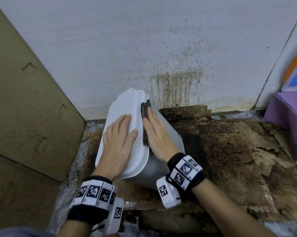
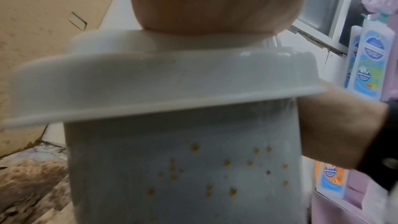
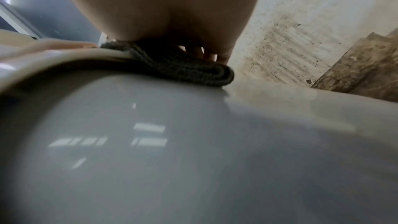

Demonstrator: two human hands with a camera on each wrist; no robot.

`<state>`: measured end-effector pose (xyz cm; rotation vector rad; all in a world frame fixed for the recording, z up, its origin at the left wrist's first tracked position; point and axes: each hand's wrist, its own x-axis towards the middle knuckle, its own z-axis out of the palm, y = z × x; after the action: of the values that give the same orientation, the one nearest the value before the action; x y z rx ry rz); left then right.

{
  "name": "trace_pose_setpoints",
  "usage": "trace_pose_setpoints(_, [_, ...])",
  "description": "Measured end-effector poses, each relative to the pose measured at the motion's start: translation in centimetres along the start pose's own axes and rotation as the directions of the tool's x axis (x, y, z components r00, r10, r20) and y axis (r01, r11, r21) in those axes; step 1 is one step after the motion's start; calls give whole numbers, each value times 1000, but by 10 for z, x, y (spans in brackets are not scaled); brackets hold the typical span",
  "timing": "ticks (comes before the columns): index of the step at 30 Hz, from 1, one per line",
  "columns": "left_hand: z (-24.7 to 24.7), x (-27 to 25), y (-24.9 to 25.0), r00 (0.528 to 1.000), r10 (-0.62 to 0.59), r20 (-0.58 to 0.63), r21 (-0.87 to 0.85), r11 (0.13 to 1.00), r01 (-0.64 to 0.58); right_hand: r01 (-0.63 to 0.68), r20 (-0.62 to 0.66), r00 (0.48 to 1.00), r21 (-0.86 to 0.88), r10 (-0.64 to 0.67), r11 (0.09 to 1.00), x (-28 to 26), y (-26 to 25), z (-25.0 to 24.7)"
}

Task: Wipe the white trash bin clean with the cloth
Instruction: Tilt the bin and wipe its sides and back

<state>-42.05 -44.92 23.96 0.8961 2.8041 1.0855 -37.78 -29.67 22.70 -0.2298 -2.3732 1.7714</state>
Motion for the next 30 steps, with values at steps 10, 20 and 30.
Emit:
trace_pose_setpoints(10, [-5, -1, -3, 999, 42, -5, 27, 999, -42, 20, 68, 998, -135, -11, 991, 82, 4, -29])
trace_pose_setpoints(20, [-4, -1, -4, 997, 79, 10, 82, 993, -80, 28, 14, 1000, -50, -27, 998, 9, 4, -1])
trace_pose_setpoints(30, [-5, -2, -3, 998, 68, 13, 85, 994, -69, 85, -218, 973, 29, -76, 996, -69, 6, 52])
